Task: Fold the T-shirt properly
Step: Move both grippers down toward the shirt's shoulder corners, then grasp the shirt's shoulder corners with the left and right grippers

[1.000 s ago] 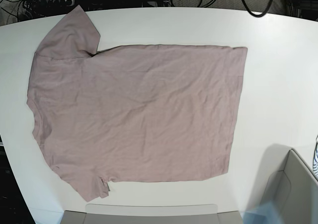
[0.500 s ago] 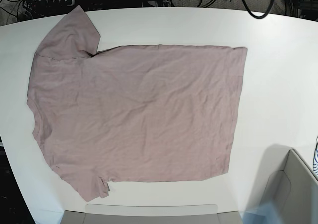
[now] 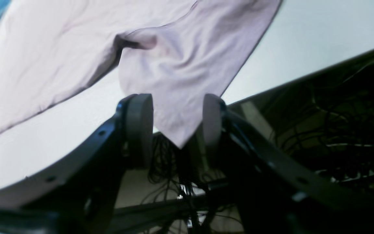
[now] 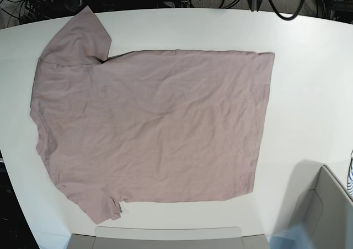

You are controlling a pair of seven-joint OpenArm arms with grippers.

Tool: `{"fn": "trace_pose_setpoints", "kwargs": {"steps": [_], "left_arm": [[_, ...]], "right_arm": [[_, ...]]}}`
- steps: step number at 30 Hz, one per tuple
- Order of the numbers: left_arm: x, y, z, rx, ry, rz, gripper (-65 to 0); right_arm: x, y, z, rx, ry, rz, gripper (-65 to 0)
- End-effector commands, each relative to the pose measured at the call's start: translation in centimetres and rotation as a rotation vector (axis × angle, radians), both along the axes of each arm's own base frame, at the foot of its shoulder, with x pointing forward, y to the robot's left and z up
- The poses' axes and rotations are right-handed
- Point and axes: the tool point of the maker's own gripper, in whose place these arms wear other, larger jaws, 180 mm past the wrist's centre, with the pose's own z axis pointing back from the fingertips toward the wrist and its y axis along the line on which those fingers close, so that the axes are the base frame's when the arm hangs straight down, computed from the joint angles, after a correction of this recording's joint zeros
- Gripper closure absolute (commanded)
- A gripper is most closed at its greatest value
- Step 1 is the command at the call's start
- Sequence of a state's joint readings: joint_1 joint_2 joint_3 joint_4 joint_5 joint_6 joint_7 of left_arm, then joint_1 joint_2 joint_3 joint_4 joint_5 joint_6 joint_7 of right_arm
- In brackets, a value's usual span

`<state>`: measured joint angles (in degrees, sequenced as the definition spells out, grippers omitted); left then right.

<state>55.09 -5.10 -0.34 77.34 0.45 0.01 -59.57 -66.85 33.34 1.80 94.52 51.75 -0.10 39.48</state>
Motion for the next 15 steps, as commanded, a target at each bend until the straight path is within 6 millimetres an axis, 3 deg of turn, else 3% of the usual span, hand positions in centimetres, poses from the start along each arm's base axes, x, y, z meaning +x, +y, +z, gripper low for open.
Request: {"fn": "trace_pose_setpoints", "kwargs": {"steps": [1,9,15], "left_arm": [[-0.4,-0.1,0.7,0.003,-0.019,-0.006,-8.6],[0.5,0.1,0.2,0.003,0.006,0.001,-8.6],[1.5,0.4,0.4,0.013,0.010,-0.012,-8.6]], "right_arm": [[0.3,-0.9,0.6,0.000,-0.012,-0.025,-25.7],[4.5,-3.2,-1.6,0.062,0.033,-0.096,-25.7],[5.4,-4.0,-3.3,0.090,0.055,-0.153,-25.7]]}}
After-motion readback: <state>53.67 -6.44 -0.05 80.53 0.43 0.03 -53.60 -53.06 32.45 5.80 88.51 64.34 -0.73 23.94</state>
